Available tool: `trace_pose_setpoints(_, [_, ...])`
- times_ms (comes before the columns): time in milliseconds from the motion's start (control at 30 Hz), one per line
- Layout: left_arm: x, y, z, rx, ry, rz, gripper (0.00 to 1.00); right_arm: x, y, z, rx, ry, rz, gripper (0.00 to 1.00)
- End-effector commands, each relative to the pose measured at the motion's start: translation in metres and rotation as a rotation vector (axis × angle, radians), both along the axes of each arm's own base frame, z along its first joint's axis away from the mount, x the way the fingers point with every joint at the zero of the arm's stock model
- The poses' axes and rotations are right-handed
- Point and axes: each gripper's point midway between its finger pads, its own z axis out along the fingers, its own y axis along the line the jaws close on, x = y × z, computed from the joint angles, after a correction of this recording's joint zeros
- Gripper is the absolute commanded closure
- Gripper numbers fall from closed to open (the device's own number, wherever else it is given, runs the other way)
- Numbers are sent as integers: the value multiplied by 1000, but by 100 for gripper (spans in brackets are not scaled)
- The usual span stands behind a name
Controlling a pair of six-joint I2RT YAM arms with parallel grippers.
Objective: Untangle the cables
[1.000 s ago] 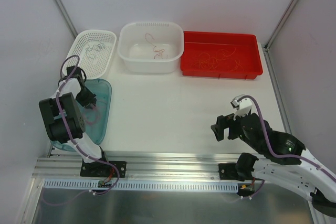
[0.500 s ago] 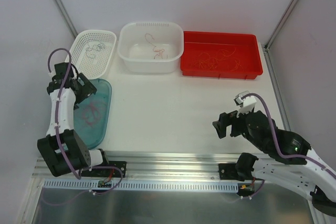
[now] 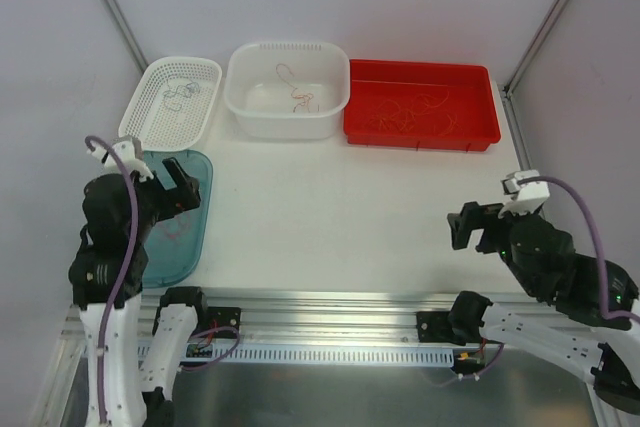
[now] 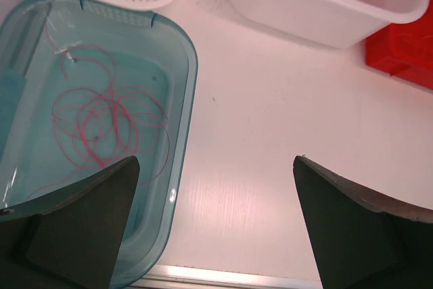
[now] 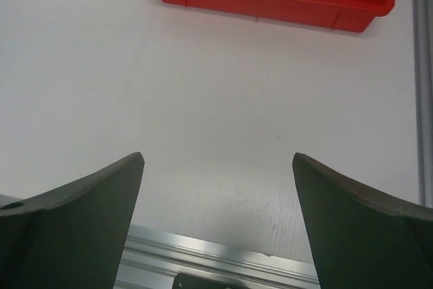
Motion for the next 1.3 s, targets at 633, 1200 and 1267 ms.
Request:
trace_pose_setpoints(633, [-187,24,8,-42,-491,96,1,-62,-122,-15,339,-173,-106,3])
trace_pose_setpoints(1200, [-186,16,-33,-76,-352,69,1,-71,-125,-21,391,-184,-62,3])
trace_pose_setpoints(1267, [-184,15,-35,-75,-345,65,1,-71,-124,-21,385,-182,-56,3])
